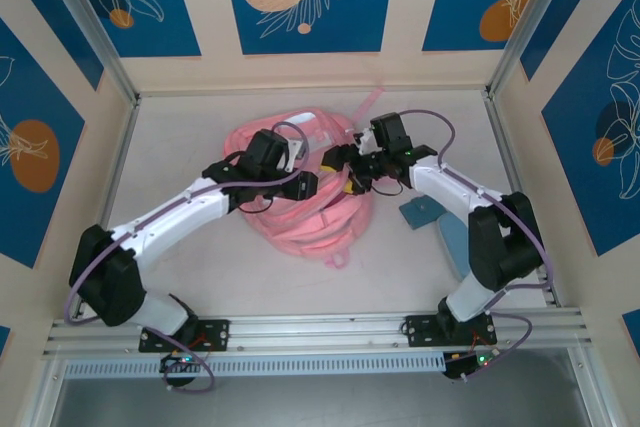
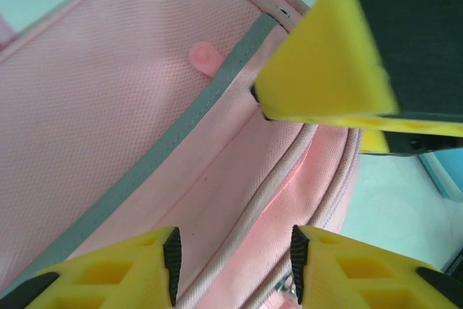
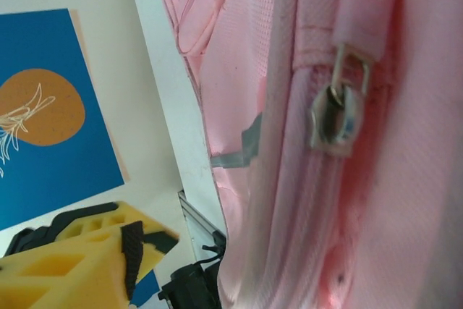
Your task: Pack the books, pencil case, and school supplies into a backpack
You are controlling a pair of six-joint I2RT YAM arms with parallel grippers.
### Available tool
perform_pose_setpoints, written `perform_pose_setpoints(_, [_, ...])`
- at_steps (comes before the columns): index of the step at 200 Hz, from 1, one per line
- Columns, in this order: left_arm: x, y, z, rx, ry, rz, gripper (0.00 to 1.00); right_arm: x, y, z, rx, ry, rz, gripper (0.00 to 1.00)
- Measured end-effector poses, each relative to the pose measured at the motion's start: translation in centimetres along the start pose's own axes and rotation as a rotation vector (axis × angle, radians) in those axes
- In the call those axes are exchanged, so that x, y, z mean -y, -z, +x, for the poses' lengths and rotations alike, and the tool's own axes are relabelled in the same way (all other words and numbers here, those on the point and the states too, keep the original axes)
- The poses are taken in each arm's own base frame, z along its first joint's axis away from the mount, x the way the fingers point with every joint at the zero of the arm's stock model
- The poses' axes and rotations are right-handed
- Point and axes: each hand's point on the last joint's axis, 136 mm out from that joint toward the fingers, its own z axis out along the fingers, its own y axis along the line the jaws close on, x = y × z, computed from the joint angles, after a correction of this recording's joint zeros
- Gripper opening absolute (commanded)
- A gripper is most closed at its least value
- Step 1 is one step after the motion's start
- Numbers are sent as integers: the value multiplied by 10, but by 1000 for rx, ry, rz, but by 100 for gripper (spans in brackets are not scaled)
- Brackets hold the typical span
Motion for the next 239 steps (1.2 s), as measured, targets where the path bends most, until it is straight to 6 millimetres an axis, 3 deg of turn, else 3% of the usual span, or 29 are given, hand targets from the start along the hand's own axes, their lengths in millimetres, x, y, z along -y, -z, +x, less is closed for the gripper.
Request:
perform_pose_setpoints(26, [-2, 15, 10, 1, 61, -24, 50, -8, -11, 1, -25, -1, 0, 38])
perform_pose_setpoints(39, [-2, 19, 17, -5, 86, -42, 51, -12, -17, 3, -35, 1, 0, 32])
perform_pose_setpoints(83, [9, 17, 57, -51, 133, -67, 52, -20, -29, 5, -54, 13, 0, 29])
perform_pose_setpoints(118, [-4, 9, 77, -60, 186, -132, 44, -24, -29, 5, -50, 18, -1, 26])
perform_pose_setpoints(145, [-7, 6, 73, -30, 226, -142, 37, -24, -29, 6, -50, 18, 0, 25])
perform_pose_setpoints(188, [1, -1, 61, 17, 251, -106, 38, -24, -30, 7, -50, 21, 2, 24])
perform_pose_setpoints(239, [-5, -11, 68, -6, 290, -143, 29, -23, -31, 8, -52, 21, 6, 21])
